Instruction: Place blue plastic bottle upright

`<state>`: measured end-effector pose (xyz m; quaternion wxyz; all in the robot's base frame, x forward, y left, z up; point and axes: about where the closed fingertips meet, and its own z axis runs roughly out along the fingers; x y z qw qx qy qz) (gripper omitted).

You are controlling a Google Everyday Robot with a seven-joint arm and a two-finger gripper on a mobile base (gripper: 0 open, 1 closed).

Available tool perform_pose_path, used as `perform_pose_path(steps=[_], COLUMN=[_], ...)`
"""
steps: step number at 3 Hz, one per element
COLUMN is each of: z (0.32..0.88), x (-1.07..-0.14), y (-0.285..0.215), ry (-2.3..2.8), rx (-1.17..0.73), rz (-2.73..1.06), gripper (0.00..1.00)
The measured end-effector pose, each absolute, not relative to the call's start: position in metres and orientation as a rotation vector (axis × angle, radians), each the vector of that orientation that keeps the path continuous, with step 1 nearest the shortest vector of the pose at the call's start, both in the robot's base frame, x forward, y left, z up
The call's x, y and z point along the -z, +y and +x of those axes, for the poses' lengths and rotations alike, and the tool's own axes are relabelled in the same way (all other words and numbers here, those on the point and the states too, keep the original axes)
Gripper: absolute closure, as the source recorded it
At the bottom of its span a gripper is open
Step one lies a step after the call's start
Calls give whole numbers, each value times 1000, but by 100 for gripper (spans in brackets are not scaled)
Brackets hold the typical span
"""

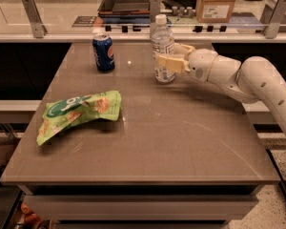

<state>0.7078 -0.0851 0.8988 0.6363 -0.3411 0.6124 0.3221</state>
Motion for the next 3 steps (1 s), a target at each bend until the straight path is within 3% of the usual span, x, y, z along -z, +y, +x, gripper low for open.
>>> perform_pose_path(steps=[1, 2, 3], z=[708, 707, 707], x=[-899, -899, -899], y=[-82, -79, -79], ry=[1397, 1396, 1396], rx=[-739, -743, -743], rz=[-782, -786, -786], gripper=[14, 0, 0])
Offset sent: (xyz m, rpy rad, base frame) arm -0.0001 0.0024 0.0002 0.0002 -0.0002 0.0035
